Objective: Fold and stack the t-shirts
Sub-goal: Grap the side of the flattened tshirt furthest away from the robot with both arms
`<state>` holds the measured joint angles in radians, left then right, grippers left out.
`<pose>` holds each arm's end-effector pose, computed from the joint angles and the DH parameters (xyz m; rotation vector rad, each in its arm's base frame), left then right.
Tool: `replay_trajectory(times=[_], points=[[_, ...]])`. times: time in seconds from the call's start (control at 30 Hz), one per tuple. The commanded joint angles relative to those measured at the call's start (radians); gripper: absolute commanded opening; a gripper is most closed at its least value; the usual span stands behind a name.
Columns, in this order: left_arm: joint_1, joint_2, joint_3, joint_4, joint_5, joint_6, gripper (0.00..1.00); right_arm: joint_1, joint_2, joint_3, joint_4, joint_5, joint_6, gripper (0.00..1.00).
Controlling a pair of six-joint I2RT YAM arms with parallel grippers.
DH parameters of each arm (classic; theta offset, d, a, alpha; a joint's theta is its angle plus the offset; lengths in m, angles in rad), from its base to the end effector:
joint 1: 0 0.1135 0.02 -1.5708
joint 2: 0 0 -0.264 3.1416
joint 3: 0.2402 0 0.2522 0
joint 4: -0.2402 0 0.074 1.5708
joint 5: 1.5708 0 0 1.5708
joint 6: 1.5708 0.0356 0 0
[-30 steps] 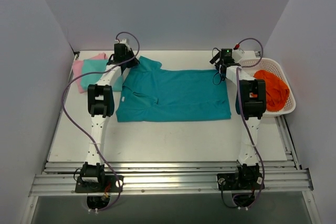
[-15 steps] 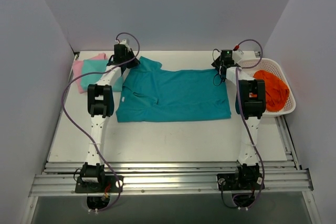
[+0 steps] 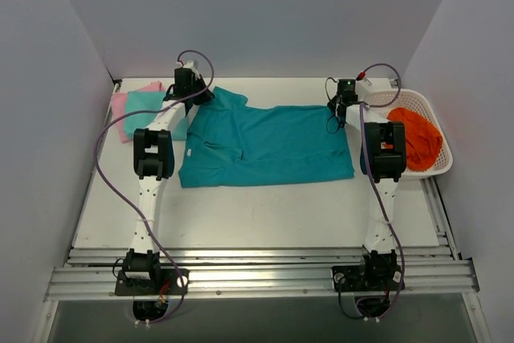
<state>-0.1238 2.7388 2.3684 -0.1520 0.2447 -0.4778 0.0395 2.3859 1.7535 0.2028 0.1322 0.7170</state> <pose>0.6013 -0.0835 0.1301 -0.2261 2.1245 -0.6153 0.5443 0.0168 0.1526 0.7493 1.8693 0.3531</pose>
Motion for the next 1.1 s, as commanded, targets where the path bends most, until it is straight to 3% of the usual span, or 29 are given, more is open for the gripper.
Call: replay_trajectory(times=[0.0, 0.63, 0.87, 1.07], points=[[0.0, -0.045, -0.015, -0.017, 0.011, 0.011, 0.02, -0.006, 0.025, -0.011, -0.029, -0.014, -0.005, 0.0], [0.007, -0.185, -0.049, -0.027, 0.001, 0.039, 0.02, 0.016, -0.132, -0.015, -0.063, -0.031, -0.04, 0.0], [0.007, -0.304, -0.164, 0.015, 0.01, 0.038, 0.02, 0.025, -0.237, -0.087, -0.06, -0.034, -0.051, 0.0], [0.006, -0.465, -0.402, 0.118, 0.005, 0.041, 0.02, 0.042, -0.356, -0.213, -0.045, -0.022, -0.056, 0.0]])
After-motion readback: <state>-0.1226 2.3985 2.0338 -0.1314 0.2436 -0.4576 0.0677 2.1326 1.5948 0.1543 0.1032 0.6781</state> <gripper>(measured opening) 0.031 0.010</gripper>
